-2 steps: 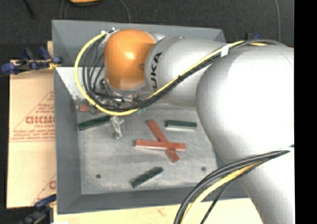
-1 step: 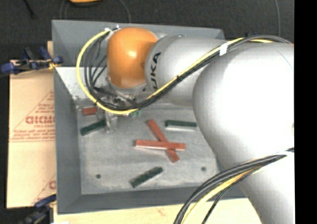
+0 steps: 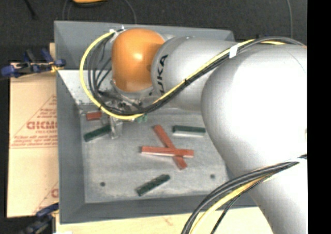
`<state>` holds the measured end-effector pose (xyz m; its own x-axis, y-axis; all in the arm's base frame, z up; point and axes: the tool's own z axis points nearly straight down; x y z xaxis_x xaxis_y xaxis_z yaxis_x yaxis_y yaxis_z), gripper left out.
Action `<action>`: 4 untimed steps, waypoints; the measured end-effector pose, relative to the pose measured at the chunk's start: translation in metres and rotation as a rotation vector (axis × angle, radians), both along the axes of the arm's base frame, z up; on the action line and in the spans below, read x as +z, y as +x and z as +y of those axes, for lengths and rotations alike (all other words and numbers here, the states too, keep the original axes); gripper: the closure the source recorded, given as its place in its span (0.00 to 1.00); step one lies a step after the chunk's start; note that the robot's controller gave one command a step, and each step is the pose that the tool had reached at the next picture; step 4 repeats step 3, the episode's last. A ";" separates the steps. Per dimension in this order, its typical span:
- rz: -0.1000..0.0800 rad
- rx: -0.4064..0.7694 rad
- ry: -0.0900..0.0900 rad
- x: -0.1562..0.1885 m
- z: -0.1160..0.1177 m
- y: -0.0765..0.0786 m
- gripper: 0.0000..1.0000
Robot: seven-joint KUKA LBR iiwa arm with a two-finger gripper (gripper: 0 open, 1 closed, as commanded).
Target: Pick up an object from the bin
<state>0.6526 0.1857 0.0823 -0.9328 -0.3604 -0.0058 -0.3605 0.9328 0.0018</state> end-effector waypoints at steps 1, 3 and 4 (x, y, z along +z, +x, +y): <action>0.001 -0.050 -0.001 0.105 -0.015 -0.011 1.00; 0.005 0.035 -0.004 0.134 -0.023 -0.015 1.00; 0.005 0.035 -0.004 0.134 -0.023 -0.015 1.00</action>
Offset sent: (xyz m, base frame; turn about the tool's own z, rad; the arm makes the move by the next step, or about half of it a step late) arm 0.0000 0.0000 0.0000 0.0000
